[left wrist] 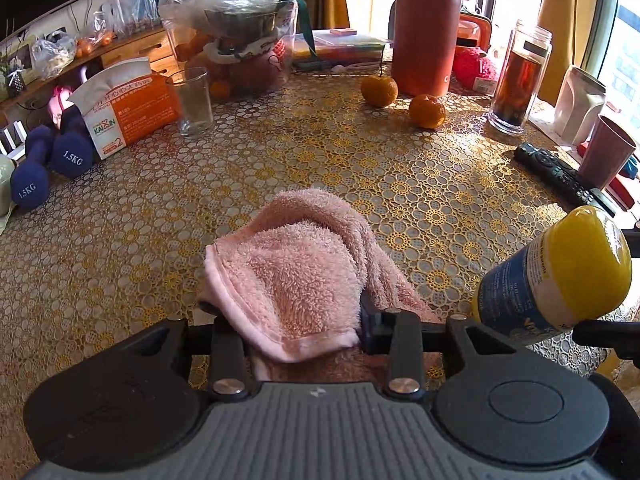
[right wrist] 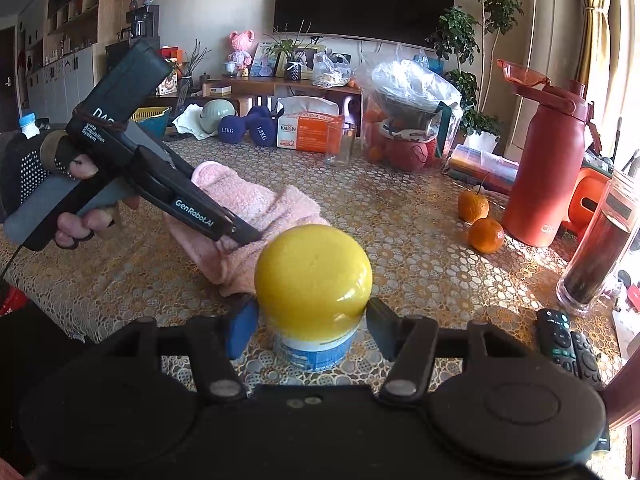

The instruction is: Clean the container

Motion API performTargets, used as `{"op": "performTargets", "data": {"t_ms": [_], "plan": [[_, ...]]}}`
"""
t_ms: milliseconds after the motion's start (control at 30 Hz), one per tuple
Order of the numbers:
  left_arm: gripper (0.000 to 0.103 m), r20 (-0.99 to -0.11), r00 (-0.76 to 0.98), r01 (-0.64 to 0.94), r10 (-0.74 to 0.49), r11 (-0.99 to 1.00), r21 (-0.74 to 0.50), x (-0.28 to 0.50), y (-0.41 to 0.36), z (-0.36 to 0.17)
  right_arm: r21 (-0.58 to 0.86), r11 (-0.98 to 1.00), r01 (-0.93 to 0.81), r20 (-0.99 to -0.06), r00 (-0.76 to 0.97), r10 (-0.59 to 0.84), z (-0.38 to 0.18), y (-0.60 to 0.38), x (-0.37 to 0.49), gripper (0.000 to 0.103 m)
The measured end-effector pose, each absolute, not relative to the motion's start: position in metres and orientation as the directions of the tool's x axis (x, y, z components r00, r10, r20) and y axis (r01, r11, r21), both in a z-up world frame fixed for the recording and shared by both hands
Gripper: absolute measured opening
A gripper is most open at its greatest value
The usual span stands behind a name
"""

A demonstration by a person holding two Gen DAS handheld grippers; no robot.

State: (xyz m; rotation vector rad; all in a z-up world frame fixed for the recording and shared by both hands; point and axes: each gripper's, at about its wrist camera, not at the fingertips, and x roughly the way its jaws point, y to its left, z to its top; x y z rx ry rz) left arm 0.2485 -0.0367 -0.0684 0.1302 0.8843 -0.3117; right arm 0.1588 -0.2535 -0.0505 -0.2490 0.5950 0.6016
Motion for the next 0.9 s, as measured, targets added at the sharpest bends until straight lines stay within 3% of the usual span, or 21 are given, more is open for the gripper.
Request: {"op": "performTargets", "data": {"t_ms": [167, 300, 567, 700, 900], "plan": [[0.042, -0.78, 0.586, 0.308, -0.221, 0.951, -0.038, 0.251, -0.035, -0.07, -0.044, 0.818, -0.573, -0.608, 0.665, 0.433, -0.048, -0.246, 0.166, 0.059], [0.055, -0.777, 0.591, 0.302, -0.215, 0.953, -0.034, 0.252, -0.036, -0.073, -0.053, 0.829, -0.557, -0.62, 0.668, 0.41, -0.046, -0.238, 0.173, 0.06], [0.07, -0.766, 0.609, 0.276, -0.206, 0.96, -0.039, 0.246, -0.029, -0.074, -0.044, 0.846, -0.531, -0.632, 0.671, 0.388, -0.045, -0.234, 0.179, 0.064], [0.079, -0.759, 0.619, 0.252, -0.202, 0.966, -0.051, 0.241, -0.024, -0.072, -0.032, 0.858, -0.513, -0.623, 0.681, 0.384, -0.043, -0.237, 0.177, 0.071], [0.083, -0.738, 0.645, 0.245, -0.198, 0.968, -0.045, 0.222, -0.021, -0.062, 0.001, 0.865, -0.502, -0.592, 0.697, 0.405, -0.034, -0.244, 0.166, 0.081]]}}
